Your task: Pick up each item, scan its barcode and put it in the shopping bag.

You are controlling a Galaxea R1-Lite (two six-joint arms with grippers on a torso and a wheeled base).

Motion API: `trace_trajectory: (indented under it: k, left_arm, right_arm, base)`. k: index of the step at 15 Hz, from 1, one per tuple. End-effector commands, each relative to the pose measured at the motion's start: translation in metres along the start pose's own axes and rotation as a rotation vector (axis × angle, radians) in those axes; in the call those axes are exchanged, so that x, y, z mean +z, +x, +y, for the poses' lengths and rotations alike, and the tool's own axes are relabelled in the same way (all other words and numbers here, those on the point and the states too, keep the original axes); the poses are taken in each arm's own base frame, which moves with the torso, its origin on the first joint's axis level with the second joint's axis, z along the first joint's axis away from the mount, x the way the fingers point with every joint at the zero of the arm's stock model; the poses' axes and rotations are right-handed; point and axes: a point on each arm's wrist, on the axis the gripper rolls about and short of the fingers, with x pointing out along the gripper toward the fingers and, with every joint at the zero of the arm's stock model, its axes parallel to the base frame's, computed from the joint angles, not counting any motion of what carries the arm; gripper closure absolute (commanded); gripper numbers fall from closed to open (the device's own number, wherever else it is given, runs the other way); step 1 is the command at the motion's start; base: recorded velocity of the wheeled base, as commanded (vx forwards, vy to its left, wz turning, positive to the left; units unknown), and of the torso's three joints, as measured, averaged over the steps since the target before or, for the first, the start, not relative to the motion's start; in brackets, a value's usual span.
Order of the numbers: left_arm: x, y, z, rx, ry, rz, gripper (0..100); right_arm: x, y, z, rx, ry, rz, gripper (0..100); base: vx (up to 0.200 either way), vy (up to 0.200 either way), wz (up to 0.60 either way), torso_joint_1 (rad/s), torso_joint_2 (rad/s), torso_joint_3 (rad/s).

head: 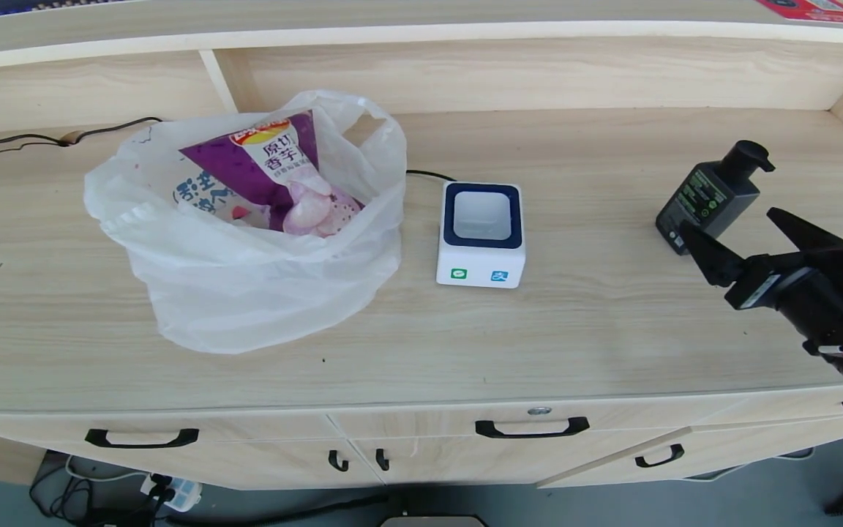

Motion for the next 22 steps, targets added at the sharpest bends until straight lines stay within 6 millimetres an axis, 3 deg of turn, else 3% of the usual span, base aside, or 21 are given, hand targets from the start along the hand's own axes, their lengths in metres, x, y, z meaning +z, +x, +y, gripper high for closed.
trace_trajectory:
  k: [1, 6, 12, 16, 22]
  left_arm:
    - [0.000, 0.000, 0.000, 0.000, 0.000, 0.001, 0]
    - [0.000, 0.000, 0.000, 0.000, 0.000, -0.001, 0]
    - [0.001, 0.000, 0.000, 0.000, -0.001, -0.004, 0]
    - [0.001, 0.000, 0.000, 0.000, -0.001, -0.005, 0]
    - [0.001, 0.000, 0.000, 0.000, -0.003, -0.005, 0]
  right_arm:
    - [-0.013, 0.013, -0.001, -0.003, -0.002, 0.036, 0]
    - [-0.021, 0.039, -0.021, -0.014, -0.003, 0.022, 0]
    - [-0.027, 0.064, -0.030, -0.012, 0.010, -0.005, 0]
    - [-0.036, 0.069, -0.047, -0.016, 0.012, 0.010, 0]
    - [-0.036, 0.091, -0.050, 0.008, 0.044, -0.040, 0]
  base:
    - [0.000, 0.000, 0.00, 0.000, 0.00, 0.000]
    - [0.000, 0.000, 0.00, 0.000, 0.00, 0.000]
    - [0.000, 0.000, 0.00, 0.000, 0.00, 0.000]
    - [0.000, 0.000, 0.00, 0.000, 0.00, 0.000]
    - [0.000, 0.000, 0.00, 0.000, 0.00, 0.000]
